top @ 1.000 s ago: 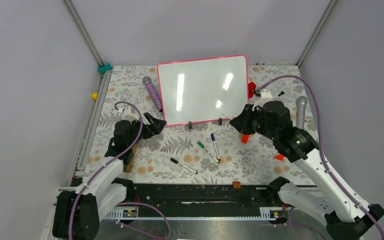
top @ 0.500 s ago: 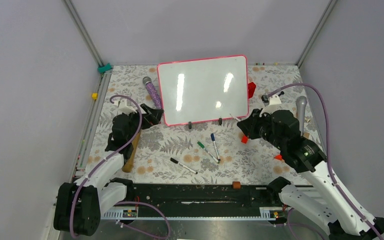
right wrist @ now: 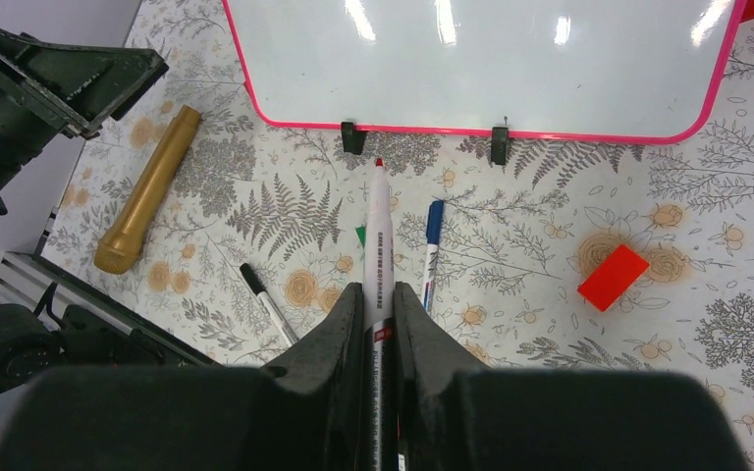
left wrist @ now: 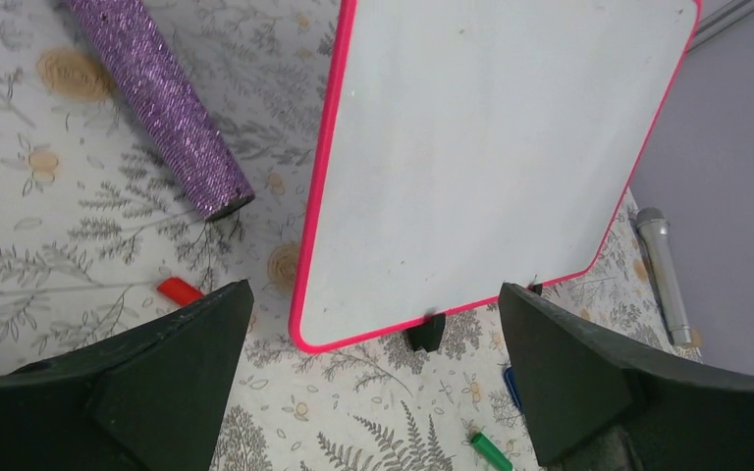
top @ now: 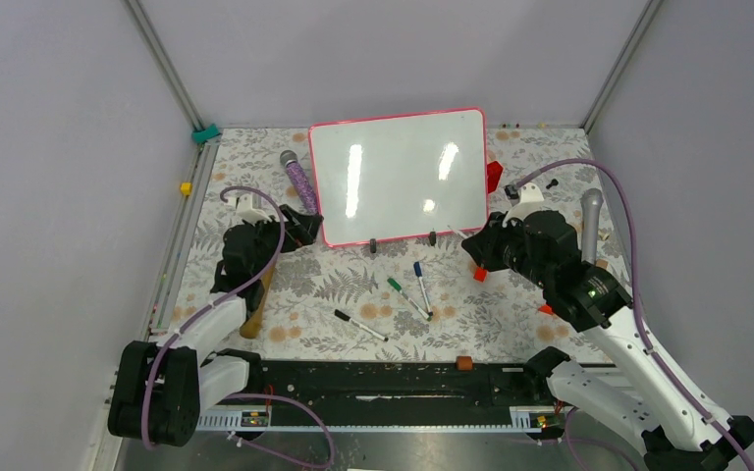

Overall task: Write a sentence on the whiteboard
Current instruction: Move the whiteboard to the center of the board.

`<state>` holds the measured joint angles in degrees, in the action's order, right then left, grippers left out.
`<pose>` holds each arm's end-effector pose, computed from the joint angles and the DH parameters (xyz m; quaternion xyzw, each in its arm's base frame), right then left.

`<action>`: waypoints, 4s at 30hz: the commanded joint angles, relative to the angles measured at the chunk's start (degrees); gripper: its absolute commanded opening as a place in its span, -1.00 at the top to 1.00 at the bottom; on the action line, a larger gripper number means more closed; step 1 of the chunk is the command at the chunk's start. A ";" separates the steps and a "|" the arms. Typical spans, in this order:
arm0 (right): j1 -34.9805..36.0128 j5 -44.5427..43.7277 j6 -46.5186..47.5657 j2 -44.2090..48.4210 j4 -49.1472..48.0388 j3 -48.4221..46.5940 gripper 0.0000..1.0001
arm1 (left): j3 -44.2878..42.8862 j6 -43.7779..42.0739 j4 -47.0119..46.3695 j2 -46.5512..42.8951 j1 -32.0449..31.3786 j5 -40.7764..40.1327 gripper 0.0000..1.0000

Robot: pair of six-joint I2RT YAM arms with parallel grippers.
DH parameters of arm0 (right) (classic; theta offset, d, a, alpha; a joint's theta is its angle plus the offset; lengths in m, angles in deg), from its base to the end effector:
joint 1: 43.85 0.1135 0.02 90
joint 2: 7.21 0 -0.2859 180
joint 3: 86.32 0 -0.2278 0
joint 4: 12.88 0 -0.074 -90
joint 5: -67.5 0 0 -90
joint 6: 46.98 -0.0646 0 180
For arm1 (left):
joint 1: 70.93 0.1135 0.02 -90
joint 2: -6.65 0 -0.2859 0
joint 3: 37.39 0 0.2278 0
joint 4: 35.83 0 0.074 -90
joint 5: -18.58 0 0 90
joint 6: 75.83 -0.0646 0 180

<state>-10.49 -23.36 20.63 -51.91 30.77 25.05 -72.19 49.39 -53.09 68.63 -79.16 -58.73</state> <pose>0.1304 0.0847 0.3602 -0.0739 0.8144 0.2637 0.5116 0.2190 -0.0460 0.2382 -0.1084 0.7565 -0.3153 0.5626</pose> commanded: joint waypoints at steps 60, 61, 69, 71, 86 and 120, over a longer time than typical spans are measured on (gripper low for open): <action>-0.14 0.54 -0.55 -1.95 0.03 -2.57 1.00 | -24.79 -8.42 -8.15 34.08 12.01 29.62 -0.98; -0.19 0.45 -0.55 -1.77 0.07 -2.47 1.00 | -24.97 -8.05 -8.49 34.80 12.01 30.00 -0.98; -0.14 -0.11 -0.19 -1.24 0.02 -2.56 1.00 | -26.47 -5.05 -13.17 39.34 11.63 33.36 -0.98; -0.14 0.06 0.06 -1.52 0.04 -2.79 1.00 | -27.57 -3.40 -15.05 41.26 11.24 34.91 -0.98; -0.14 -0.10 2.01 -1.30 -0.06 -3.56 1.00 | -26.81 -0.57 -19.79 42.97 10.01 42.22 -0.98; -0.19 3.59 1.30 -2.11 -0.01 -1.75 1.00 | -13.59 -5.24 -11.78 31.06 6.18 41.10 -0.81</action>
<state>-10.49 -20.78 22.21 -54.21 30.84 23.85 -86.13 45.74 -64.04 102.40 -72.25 -18.74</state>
